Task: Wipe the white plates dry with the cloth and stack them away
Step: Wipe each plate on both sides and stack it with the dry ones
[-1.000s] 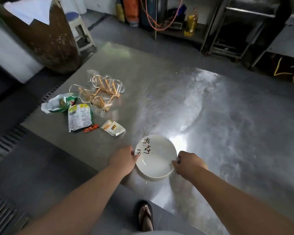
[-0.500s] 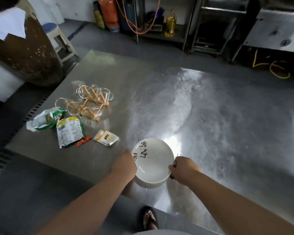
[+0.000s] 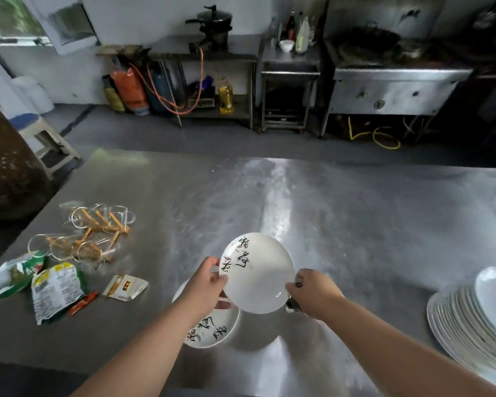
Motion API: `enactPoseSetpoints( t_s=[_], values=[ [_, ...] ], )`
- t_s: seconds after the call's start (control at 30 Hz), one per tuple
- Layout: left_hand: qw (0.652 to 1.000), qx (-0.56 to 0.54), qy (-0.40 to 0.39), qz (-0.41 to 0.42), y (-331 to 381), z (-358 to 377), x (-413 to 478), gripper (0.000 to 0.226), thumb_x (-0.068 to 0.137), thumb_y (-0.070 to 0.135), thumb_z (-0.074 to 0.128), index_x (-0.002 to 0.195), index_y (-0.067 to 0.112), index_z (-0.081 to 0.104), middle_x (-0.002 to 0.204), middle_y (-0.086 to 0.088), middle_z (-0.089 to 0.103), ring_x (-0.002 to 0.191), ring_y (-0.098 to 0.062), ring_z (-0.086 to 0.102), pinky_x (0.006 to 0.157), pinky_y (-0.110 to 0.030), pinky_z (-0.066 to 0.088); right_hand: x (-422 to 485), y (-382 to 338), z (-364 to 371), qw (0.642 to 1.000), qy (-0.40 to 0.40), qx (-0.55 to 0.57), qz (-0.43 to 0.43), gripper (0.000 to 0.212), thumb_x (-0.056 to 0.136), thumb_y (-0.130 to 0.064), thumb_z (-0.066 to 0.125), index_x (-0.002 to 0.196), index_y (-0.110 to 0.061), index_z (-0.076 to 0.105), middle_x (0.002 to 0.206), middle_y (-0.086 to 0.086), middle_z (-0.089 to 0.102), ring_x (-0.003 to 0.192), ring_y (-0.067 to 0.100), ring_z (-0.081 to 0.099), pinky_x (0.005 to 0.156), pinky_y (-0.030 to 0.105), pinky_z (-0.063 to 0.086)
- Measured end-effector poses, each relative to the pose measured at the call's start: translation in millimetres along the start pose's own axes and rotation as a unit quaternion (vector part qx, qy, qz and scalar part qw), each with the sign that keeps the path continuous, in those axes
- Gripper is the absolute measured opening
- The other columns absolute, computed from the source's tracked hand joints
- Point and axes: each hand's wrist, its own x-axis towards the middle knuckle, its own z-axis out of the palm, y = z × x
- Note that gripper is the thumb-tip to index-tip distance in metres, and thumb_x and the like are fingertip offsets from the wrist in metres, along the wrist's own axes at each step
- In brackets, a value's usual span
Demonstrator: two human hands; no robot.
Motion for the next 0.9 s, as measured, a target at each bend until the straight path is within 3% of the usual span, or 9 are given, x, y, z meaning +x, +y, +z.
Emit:
enactPoseSetpoints(
  t_s=[0.1, 0.2, 0.33, 0.53, 0.67, 0.8, 0.9],
  values=[
    [1.000, -0.027, -0.014, -0.008, 9, 43, -6, 0.020, 0.105, 0.004, 0.052, 0.118, 0.019, 0.055, 0.105, -0.008, 0.074, 0.074, -0.026, 0.071, 0.070, -0.048, 0.064, -8, 34, -26, 0.999, 0.020, 0.024, 0.014, 0.017, 0.088, -0.031, 0.060, 0.079, -0.017, 0.057, 0.074, 0.002, 0.075, 0.072, 0.026, 0.074, 0.065, 0.035, 0.059],
    [0.999, -0.019, -0.017, -0.023, 3, 86, -12, 0.020, 0.104, 0.004, 0.054, 0.116, 0.019, 0.058, 0.095, -0.009, 0.076, 0.070, -0.029, 0.070, 0.063, -0.043, 0.060, -16, 76, -43, 0.999, 0.016, 0.009, 0.030, 0.021, 0.091, -0.030, 0.060, 0.077, -0.017, 0.054, 0.069, -0.002, 0.067, 0.064, 0.020, 0.063, 0.057, 0.028, 0.049],
    [0.996, 0.072, -0.047, -0.035, -20, 141, -16, 0.023, 0.101, 0.008, 0.053, 0.109, 0.029, 0.058, 0.099, -0.020, 0.073, 0.064, -0.031, 0.066, 0.066, -0.057, 0.061, -27, 134, -53, 0.998, 0.005, -0.006, 0.061, 0.022, 0.094, -0.028, 0.059, 0.076, -0.016, 0.051, 0.070, -0.002, 0.058, 0.063, 0.018, 0.054, 0.052, 0.027, 0.040],
    [0.981, 0.183, -0.060, -0.031, -48, 209, -24, 0.025, 0.101, 0.007, 0.053, 0.103, 0.032, 0.051, 0.095, -0.005, 0.075, 0.055, -0.019, 0.065, 0.054, -0.036, 0.054, -37, 206, -52, 0.994, -0.028, 0.007, 0.101, 0.017, 0.090, -0.031, 0.057, 0.081, -0.018, 0.059, 0.079, 0.004, 0.072, 0.065, 0.021, 0.064, 0.057, 0.032, 0.050],
    [0.973, 0.226, -0.047, -0.029, -62, 230, -18, 0.021, 0.101, 0.011, 0.056, 0.100, 0.031, 0.050, 0.097, 0.001, 0.075, 0.058, -0.014, 0.068, 0.057, -0.035, 0.056, -31, 225, -52, 0.995, -0.033, -0.006, 0.094, 0.019, 0.092, -0.036, 0.057, 0.083, -0.020, 0.061, 0.081, 0.003, 0.071, 0.074, 0.023, 0.070, 0.063, 0.034, 0.055],
    [0.962, 0.272, -0.013, -0.007, -74, 237, -11, 0.020, 0.098, 0.016, 0.059, 0.104, 0.033, 0.053, 0.100, 0.007, 0.075, 0.078, -0.020, 0.072, 0.069, -0.035, 0.057, -24, 230, -51, 0.996, -0.028, -0.010, 0.090, 0.023, 0.093, -0.038, 0.060, 0.084, -0.017, 0.062, 0.079, 0.004, 0.073, 0.073, 0.026, 0.073, 0.065, 0.038, 0.059],
    [0.969, 0.246, 0.001, -0.015, -83, 238, -6, 0.019, 0.098, 0.014, 0.059, 0.107, 0.031, 0.058, 0.094, 0.005, 0.076, 0.070, -0.019, 0.072, 0.067, -0.042, 0.062, -18, 237, -46, 0.995, -0.033, 0.017, 0.096, 0.019, 0.091, -0.038, 0.065, 0.086, -0.020, 0.063, 0.085, 0.003, 0.071, 0.078, 0.025, 0.071, 0.071, 0.038, 0.061]
  ],
)
